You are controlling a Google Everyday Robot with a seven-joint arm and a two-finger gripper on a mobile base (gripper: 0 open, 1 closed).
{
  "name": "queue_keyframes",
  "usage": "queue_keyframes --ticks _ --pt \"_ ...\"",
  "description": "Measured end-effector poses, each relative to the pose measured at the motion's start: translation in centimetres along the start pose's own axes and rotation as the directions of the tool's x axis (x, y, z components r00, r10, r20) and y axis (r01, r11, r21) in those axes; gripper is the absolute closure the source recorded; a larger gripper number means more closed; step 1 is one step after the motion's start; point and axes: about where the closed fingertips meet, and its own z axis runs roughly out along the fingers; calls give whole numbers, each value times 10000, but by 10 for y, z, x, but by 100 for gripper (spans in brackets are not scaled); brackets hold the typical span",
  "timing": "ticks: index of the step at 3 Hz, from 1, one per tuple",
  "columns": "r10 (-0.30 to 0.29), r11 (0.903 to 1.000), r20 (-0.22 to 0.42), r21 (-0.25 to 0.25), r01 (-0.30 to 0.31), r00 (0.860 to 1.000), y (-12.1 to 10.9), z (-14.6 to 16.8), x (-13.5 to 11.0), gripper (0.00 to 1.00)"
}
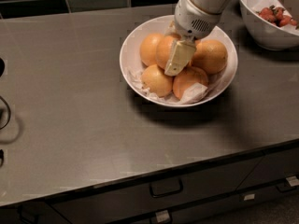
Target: Pick orange from white bowl
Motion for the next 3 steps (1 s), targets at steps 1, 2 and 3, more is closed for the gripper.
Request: queue_keyframes --ticks 1,2,3 --pt "29 10000 -4 -8 -30 10000 0 2 1 34" --pt "131 9999 -38 -30 -131 9999 -1 6 3 53" --pt "131 9999 -38 -30 -131 9999 -1 6 3 76"
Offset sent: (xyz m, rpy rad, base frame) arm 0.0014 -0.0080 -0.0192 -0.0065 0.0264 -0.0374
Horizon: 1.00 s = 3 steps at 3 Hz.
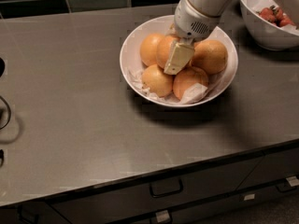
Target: Pick orange from white bowl
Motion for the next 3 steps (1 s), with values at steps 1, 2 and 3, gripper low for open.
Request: queue_keyframes --ticks 1,2,3 --pt "-2 10000 2 0 2 10000 0 0 0 98" --pt "-180 9998 181 14 180 9997 8 -12 -7 100" --pt "-874 9953 688 470 842 9938 31 -58 -28 100"
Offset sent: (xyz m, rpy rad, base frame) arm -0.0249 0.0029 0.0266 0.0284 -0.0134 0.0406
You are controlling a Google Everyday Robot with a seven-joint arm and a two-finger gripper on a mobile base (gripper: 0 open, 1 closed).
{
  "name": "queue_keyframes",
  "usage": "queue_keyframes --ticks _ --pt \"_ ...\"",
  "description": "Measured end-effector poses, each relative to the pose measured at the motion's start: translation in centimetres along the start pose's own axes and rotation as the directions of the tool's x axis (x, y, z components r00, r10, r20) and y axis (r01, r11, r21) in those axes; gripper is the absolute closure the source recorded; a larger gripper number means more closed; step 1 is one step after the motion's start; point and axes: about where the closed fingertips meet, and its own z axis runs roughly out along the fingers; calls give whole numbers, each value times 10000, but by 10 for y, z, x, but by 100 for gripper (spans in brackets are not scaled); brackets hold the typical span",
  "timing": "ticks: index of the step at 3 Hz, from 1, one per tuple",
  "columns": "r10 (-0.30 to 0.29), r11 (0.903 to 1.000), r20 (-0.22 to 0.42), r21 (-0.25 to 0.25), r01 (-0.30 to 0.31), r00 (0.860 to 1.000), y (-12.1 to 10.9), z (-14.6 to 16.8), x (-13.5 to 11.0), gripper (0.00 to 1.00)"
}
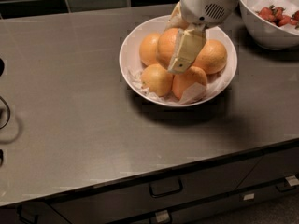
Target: Pick orange from white bowl
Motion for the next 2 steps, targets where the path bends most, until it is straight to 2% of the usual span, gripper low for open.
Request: queue_keyframes --ticks 1,2 --pt "-879 9950 331 507 862 9956 25 -57 -31 100" --pt "-931 9941 340 597 910 9951 27 -62 -34 100"
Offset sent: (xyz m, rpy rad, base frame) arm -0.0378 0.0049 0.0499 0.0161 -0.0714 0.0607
